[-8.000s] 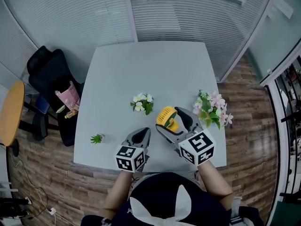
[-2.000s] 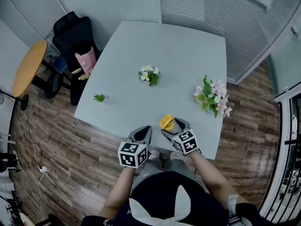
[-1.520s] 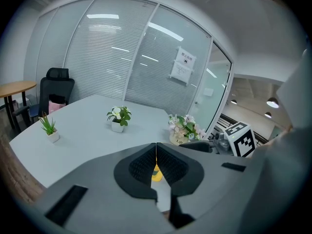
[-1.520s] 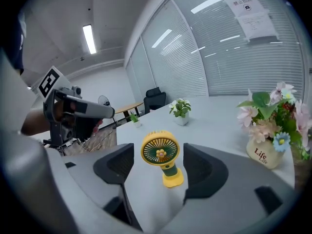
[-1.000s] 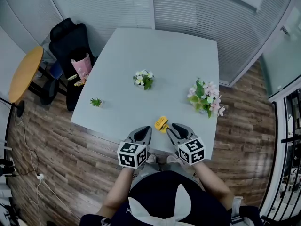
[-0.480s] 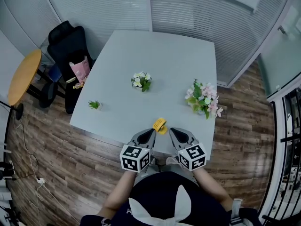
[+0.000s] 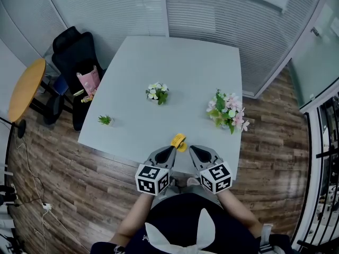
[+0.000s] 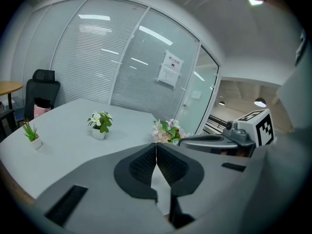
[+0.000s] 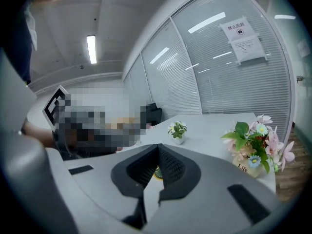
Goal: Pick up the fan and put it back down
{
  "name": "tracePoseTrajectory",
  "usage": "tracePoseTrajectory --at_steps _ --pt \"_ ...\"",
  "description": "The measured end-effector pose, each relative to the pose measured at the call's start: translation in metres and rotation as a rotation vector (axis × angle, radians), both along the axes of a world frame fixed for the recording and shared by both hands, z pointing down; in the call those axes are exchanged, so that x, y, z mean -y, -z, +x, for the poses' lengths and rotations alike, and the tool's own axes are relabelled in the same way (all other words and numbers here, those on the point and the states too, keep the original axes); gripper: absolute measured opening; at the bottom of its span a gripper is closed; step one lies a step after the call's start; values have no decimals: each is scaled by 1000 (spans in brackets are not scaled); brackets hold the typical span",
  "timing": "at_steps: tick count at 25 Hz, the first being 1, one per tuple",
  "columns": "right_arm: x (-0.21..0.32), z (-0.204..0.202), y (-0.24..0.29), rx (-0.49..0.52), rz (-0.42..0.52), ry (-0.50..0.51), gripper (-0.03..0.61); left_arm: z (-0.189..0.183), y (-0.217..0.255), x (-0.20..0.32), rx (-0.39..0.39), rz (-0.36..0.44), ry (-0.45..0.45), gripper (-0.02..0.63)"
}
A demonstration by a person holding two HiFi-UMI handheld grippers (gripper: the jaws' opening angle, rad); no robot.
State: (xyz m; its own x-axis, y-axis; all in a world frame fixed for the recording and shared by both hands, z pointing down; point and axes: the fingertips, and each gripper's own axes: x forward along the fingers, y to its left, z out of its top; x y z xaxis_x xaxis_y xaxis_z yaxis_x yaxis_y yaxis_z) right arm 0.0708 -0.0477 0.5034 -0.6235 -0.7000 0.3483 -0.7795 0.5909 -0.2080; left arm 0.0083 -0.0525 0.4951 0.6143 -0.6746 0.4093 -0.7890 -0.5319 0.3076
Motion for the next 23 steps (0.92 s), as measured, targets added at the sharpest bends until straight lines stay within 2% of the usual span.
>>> tracePoseTrajectory --at_steps 23 --pt "-2 -2 -2 -27 1 2 3 0 -2 -1 -1 -1 -10 23"
